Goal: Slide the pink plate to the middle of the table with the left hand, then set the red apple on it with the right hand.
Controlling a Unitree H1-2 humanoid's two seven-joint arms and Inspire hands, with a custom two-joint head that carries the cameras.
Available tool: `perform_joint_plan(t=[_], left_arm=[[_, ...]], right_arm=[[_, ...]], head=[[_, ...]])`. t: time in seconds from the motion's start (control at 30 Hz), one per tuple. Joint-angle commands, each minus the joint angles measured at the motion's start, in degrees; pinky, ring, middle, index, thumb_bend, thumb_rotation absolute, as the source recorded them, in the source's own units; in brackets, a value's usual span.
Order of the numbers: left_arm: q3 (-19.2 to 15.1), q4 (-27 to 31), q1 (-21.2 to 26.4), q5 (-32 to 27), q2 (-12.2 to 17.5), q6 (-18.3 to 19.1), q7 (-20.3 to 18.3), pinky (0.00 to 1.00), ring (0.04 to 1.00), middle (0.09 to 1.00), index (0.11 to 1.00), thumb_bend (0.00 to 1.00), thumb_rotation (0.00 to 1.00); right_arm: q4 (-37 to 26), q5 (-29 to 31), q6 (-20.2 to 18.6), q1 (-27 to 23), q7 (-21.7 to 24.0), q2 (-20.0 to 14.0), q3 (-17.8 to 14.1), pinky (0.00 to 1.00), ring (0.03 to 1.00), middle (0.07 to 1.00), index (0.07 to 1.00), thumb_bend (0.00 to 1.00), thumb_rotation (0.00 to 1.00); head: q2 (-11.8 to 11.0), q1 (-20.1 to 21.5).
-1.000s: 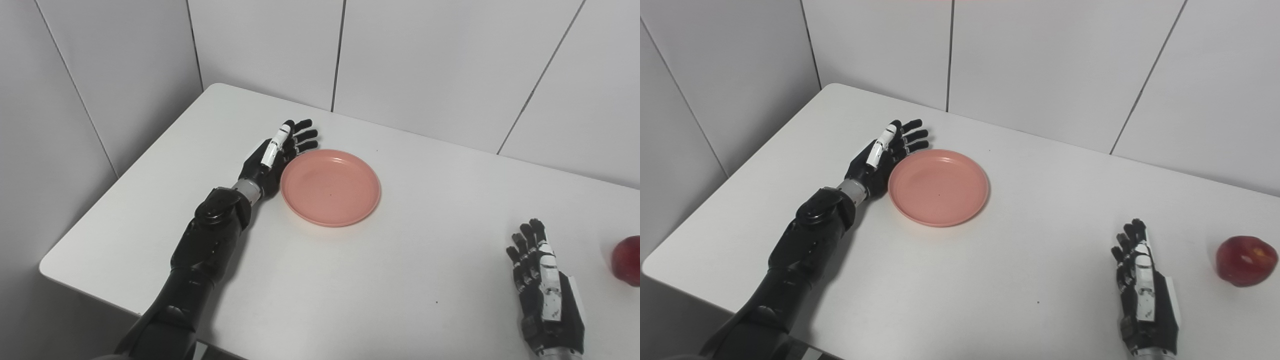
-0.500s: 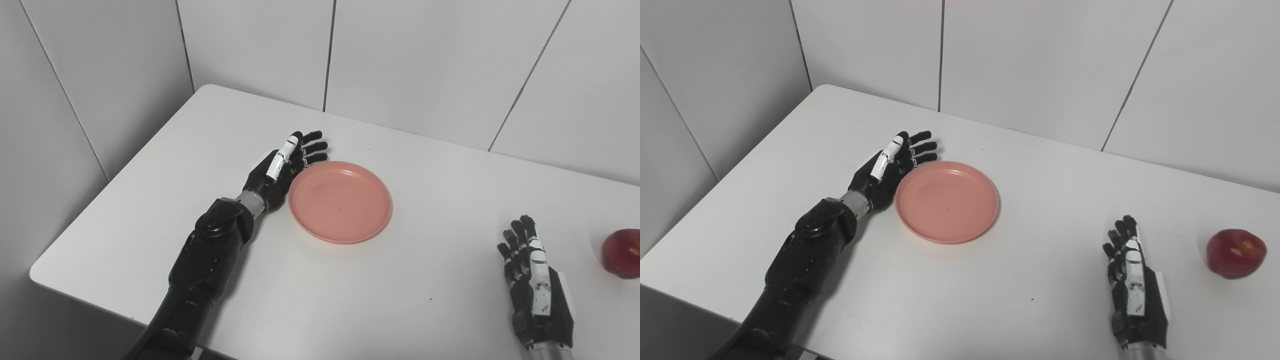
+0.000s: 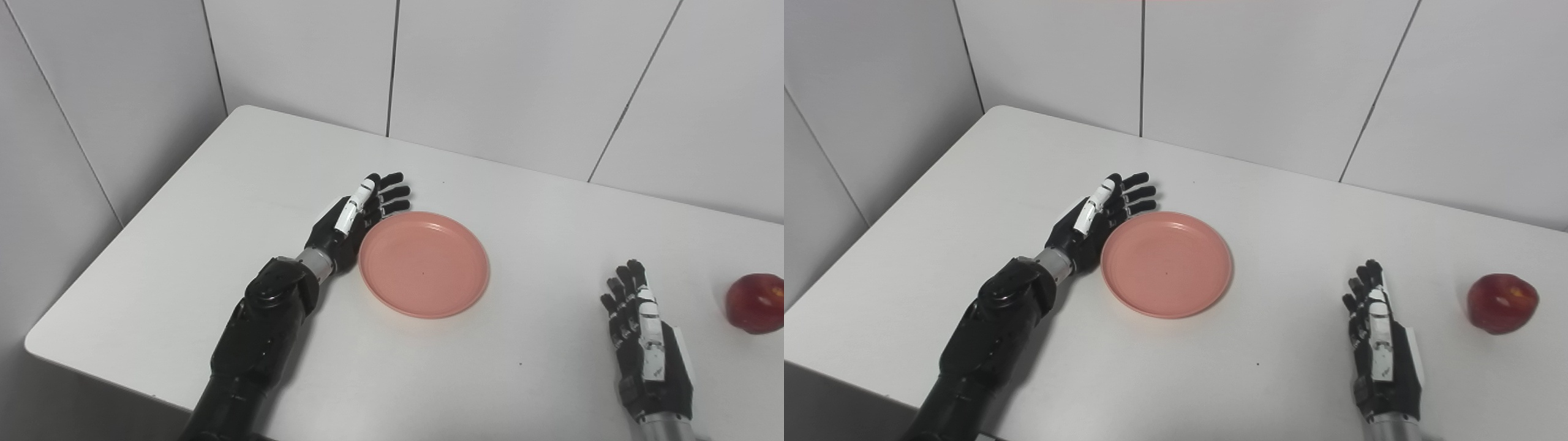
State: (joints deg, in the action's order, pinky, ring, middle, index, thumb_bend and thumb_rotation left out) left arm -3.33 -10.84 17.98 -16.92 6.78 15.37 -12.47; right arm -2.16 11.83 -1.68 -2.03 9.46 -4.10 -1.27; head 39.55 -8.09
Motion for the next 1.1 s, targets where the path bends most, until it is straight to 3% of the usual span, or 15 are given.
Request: perform_joint_plan(t=[0.0,0.67,1.07], left_arm=[[0.58,0.76,-0.11,0.83,-0.92,1.28,0.92,0.85,0.867,0.874,0.857,0.33,1.00],[2.04,1.54,0.02,5.10,-8.68,-0.97,6.71,0.86,0.870,0.878,0.873,0.34,1.00],[3.97,2.20,-0.31,6.92,-11.18,-1.90,7.13,0.85,0.870,0.888,0.877,0.33,1.00]], right_arm=[[0.30,0.35,-0.43,0.24,-0.24,1.24,0.39,1.00,1.000,1.000,1.000,0.25,1.00],[-0.42,-0.70,-1.89,-0.12,-2.35,2.81,0.61,1.00,1.000,0.996,0.997,0.26,1.00],[0.23,-1.04,-1.07,-0.43,-2.09,2.94,0.80,1.00,1.000,1.000,1.000,0.26,1.00]], head=[[0.14,0.22],[0.77,3.26],[1.17,4.87]])
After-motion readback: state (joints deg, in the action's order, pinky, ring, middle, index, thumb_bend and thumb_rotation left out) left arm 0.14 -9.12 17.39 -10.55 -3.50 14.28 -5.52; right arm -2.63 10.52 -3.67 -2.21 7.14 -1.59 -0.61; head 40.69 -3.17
